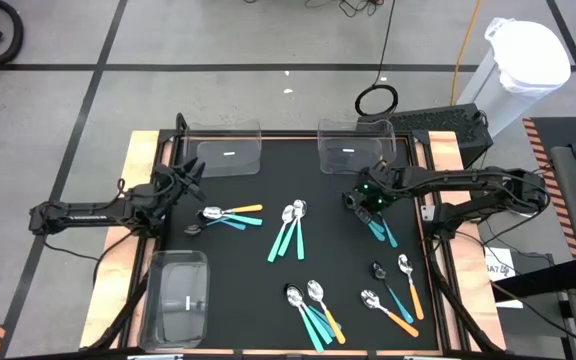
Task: Sort silverware by color (type)
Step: Put the blue spoon into the top right transparent bin
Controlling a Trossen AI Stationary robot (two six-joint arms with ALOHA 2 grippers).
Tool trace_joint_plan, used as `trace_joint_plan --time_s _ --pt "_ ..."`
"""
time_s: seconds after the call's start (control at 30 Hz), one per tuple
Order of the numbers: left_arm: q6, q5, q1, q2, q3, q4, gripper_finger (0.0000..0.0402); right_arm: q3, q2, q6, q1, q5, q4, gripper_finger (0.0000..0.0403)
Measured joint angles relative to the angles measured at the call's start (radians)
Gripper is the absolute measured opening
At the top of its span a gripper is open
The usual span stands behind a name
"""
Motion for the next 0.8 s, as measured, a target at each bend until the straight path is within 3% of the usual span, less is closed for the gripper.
trace_joint_plan --time_s 0.13,0.23,0.53,0.8 --pt "0.058 0.038 0.000 0.004 0.000 -0.003 0.0153 0.000 0.000 -0.051 0.000 0.021 0.036 0.0169" --pt "0.059 0.115 0.000 0.005 0.000 -0.004 0.0153 0.000 0.000 -0.084 0.000 0.002 0.064 0.0174" --pt "0.071 0.156 -0.002 0.005 0.123 -0.274 0.0153 0.000 0.028 -0.109 -0.031 -0.027 0.180 0.0135" --pt "0.067 0.119 0.002 0.005 0.135 -0.268 0.0153 0.001 0.176 -0.119 -0.106 -0.029 0.262 0.0121"
